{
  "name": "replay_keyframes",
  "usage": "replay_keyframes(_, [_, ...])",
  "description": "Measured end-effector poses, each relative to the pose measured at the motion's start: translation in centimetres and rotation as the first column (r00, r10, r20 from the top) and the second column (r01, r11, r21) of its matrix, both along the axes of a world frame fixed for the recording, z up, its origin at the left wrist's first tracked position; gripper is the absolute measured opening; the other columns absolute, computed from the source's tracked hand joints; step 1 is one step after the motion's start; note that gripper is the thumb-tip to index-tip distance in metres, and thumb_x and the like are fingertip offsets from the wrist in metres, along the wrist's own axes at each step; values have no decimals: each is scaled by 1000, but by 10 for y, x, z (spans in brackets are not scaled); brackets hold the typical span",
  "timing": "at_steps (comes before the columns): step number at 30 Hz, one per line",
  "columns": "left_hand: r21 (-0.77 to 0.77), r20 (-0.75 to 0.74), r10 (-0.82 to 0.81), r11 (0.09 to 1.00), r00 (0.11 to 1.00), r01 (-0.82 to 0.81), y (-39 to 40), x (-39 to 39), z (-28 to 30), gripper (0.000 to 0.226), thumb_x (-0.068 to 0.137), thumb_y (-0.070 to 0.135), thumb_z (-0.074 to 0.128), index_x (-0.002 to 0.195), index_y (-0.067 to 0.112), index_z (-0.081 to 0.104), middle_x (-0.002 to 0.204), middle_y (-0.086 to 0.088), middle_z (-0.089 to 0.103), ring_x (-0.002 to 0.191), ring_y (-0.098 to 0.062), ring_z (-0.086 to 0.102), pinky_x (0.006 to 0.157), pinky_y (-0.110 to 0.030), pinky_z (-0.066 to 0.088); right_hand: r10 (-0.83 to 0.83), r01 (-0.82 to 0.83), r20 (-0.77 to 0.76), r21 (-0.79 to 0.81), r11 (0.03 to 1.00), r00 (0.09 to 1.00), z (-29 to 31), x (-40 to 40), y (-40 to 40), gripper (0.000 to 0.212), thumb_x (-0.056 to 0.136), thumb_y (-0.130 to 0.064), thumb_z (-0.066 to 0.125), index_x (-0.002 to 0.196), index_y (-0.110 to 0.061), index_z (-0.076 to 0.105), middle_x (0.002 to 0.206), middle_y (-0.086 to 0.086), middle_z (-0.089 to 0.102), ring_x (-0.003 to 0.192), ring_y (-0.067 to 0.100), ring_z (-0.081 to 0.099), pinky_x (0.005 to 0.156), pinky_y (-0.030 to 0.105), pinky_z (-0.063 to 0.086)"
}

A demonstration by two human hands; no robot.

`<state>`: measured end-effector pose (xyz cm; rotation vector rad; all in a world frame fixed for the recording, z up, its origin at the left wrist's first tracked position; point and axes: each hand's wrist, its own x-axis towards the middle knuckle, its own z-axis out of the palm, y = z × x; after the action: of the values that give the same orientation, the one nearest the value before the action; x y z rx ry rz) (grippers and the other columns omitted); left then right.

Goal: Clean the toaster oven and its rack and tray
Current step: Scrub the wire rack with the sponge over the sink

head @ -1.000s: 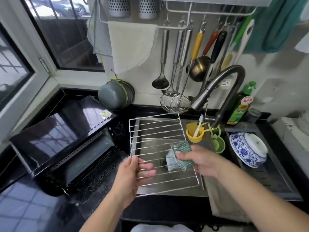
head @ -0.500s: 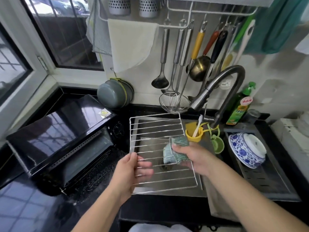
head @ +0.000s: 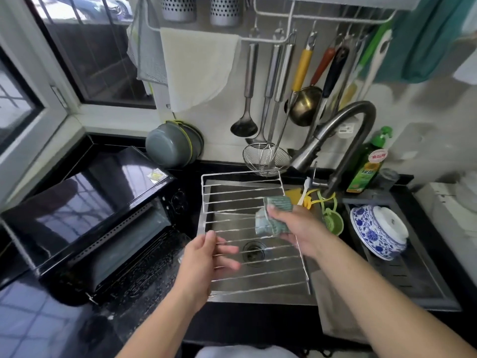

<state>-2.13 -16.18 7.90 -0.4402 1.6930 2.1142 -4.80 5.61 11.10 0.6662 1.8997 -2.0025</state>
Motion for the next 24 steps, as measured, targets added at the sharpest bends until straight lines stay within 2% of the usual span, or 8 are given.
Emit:
replay_keyframes(2, [-11, -33, 30, 999, 999, -30, -3, -10, 5, 36, 113, 31, 35, 97, 5, 54, 83, -17, 76, 51, -25, 68, 56, -33, 54, 31, -31, -21, -7, 999, 999, -1, 1, -2, 32, 90, -23, 69, 118, -9, 63, 101, 6, 77, 90, 21, 74, 73, 32, 59])
replay_keyframes(7, [-8, -3, 117, 993, 993, -117, -18, -17, -1, 37, 114, 31, 35, 102, 3, 55, 83, -16, 75, 53, -26, 68, 53, -32, 55, 282, -288, 114, 41, 957, 953, -29, 43, -11, 28, 91, -22, 69, 116, -11, 64, 106, 7, 75, 101, 26, 71, 87, 42, 58])
replay_keyframes(11, [-20, -38, -9, 1000, 999, 8, -14, -6, -9, 35, 113, 32, 37, 102, 3, 54, 86, -20, 75, 54, -29, 67, 64, -39, 55, -53, 60, -35, 236, 970, 998, -19, 14, -8, 24, 95, -31, 65, 112, -16, 63, 101, 0, 75, 91, 16, 72, 74, 29, 55])
replay_keyframes(14, [43, -42, 14, 999, 999, -13, -8, 3, -7, 37, 112, 33, 38, 100, 3, 56, 87, -20, 73, 66, -31, 70, 66, -43, 60, -112, 275, -307, 561, 781, 945, -8, 2, -4, 19, 100, -35, 54, 112, -22, 61, 100, -6, 69, 87, 10, 66, 65, 22, 50])
replay_keyframes(18, [111, -33, 108, 988, 994, -104, -12, 2, -6, 40, 111, 33, 39, 105, -1, 60, 108, -15, 76, 93, -33, 76, 69, -40, 63, 257, 356, -524, 794, 493, 812, -10, 16, 1, 38, 95, -22, 61, 133, -21, 56, 129, -11, 50, 122, 9, 46, 104, 29, 40])
replay_keyframes(20, [114, -29, 88, 990, 996, -84, -13, 3, -4, 39, 111, 32, 38, 106, -1, 58, 111, -17, 76, 99, -37, 76, 69, -38, 64, 437, 200, -390, 886, 418, 811, -14, 20, -6, 54, 94, -21, 61, 145, -18, 45, 146, -8, 38, 138, 11, 29, 118, 36, 28])
replay_keyframes(22, [93, -50, 52, 995, 997, -47, -10, 6, 0, 39, 111, 31, 37, 105, -2, 56, 107, -22, 76, 96, -39, 76, 69, -37, 65, 561, -43, -176, 934, 355, 809, -18, 22, -18, 70, 98, -36, 51, 158, -22, 17, 163, -11, 4, 149, 11, -3, 124, 42, 6])
replay_keyframes(24, [85, -87, 31, 996, 996, -24, -4, 9, 2, 40, 111, 30, 37, 104, -5, 56, 100, -26, 76, 89, -40, 76, 68, -37, 64, 644, -126, -43, 969, 214, 764, -23, 26, -32, 77, 100, -57, 30, 158, -26, -10, 162, -12, -27, 147, 12, -28, 121, 41, -11])
